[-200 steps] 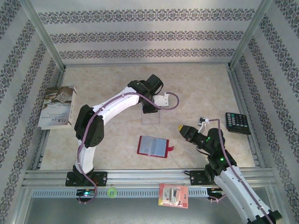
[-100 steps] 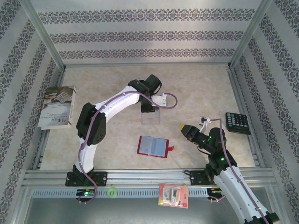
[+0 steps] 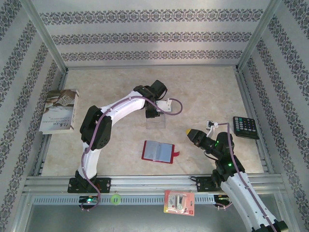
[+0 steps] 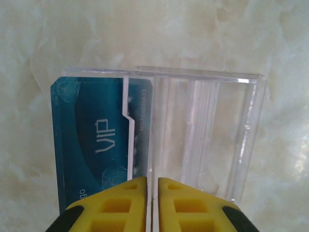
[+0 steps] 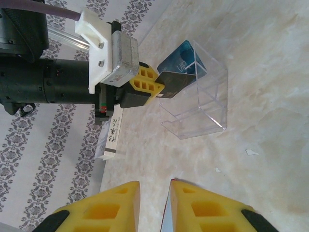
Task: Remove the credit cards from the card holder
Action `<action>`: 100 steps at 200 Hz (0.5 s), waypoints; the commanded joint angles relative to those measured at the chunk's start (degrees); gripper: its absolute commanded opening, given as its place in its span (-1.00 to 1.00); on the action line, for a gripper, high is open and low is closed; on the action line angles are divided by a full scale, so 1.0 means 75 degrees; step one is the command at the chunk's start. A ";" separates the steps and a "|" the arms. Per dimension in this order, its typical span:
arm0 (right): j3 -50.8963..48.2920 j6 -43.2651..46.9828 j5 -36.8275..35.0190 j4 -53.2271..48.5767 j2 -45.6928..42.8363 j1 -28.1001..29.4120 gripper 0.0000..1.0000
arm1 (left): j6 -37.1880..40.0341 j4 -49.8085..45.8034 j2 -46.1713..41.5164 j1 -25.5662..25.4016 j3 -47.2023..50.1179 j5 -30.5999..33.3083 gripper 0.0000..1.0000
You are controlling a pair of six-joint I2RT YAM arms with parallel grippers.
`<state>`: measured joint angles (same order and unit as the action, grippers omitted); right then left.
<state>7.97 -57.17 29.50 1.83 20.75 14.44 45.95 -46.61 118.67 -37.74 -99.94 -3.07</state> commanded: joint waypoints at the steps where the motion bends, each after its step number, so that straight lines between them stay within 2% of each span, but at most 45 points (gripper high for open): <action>1: -0.0066 -0.0112 0.0133 -0.0006 -0.0082 -0.0049 -0.50 | -0.0222 0.0613 -0.0193 0.0085 0.0130 0.0431 -0.55; 15: -0.0078 -0.0144 0.0135 0.0003 -0.0121 -0.0046 -0.48 | -0.0443 0.0984 -0.0323 0.0085 0.0102 0.0813 -0.41; 49: -0.0065 -0.0119 0.0104 -0.0114 -0.0164 -0.0033 -0.44 | -0.0900 0.1873 -0.1059 0.0068 0.0188 0.1326 -0.40; 71: -0.0044 0.0059 0.0166 -0.0181 -0.0035 0.0035 -0.34 | -0.1461 0.3180 -0.2084 0.0066 0.0828 0.1406 -0.31; 88: 0.0087 0.0369 0.0031 -0.0418 0.0181 0.0319 -0.24 | -0.2407 0.4577 -0.3222 0.0097 0.1749 0.1385 0.01; 100: 0.0239 0.0745 -0.0240 -0.0697 0.0481 0.0737 -0.15 | -0.3239 0.5259 -0.4008 0.0096 0.2399 0.1184 0.46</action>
<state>8.03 -56.23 29.45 0.12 21.65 15.79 34.57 -23.22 99.72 -37.74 -88.36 5.89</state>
